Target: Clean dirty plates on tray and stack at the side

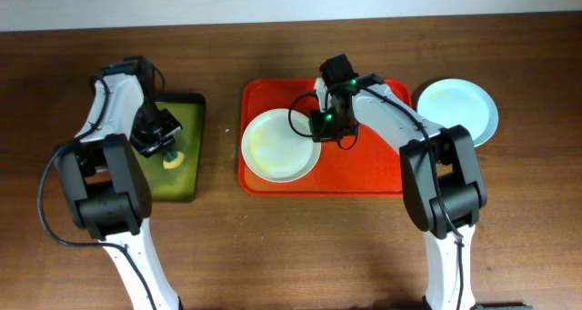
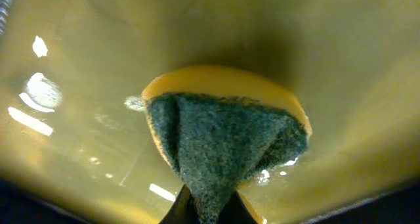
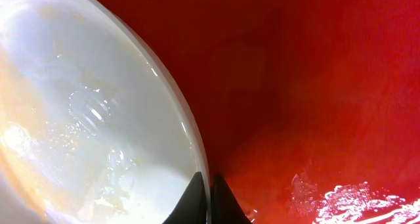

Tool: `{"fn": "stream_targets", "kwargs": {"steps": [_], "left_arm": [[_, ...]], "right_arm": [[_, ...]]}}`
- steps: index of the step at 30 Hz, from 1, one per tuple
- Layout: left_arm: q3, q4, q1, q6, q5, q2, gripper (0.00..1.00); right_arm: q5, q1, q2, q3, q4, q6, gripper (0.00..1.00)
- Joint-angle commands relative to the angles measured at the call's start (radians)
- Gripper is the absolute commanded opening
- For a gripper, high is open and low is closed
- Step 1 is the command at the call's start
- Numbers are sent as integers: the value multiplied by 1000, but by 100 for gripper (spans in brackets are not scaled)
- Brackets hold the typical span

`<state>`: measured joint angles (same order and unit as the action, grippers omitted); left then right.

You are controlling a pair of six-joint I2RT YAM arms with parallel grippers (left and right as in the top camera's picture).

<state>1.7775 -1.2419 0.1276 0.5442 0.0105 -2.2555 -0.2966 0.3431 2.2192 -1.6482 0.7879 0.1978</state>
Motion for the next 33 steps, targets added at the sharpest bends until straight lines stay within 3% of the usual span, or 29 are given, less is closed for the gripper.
{"fn": "stream_targets", "kwargs": {"steps": [1,2,3,4,5,6,13,17,20,29,31,33], "left_arm": [[10,-16,0,-11,-15,25,32],[40,-48,6,-11,-16,25,43],[96,-97,15,-11,-15,26,46],[153,-142,27,-19,-15,29,64],[230,-193,42,-23,-16,34,93],[304,-230,60,-23,-15,45,100],[337,-244,69,-23,-15,47,99],[337,-244,70,-22,-15,47,99],[337,-244,69,-23,-15,47,100],[337,-244,70,-23,-15,47,99],[337,-244,70,-23,-15,47,99],[337,-244,70,-23,-15,47,99]], "right_arm": [[46,-4,14,6,-7,-4,4],[46,-4,14,-2,-1,2,4],[47,-4,14,-26,24,1,4],[47,-4,9,-61,54,1,4],[73,-4,2,-114,99,0,4],[182,-2,-3,-200,185,0,4],[916,47,-3,-671,592,-68,4],[1373,221,-3,-690,642,-151,4],[1599,346,-3,-690,629,-178,4],[1760,497,-3,-690,626,-325,4],[1735,495,-3,-690,626,-320,4],[1585,488,-3,-689,628,-313,4]]}}
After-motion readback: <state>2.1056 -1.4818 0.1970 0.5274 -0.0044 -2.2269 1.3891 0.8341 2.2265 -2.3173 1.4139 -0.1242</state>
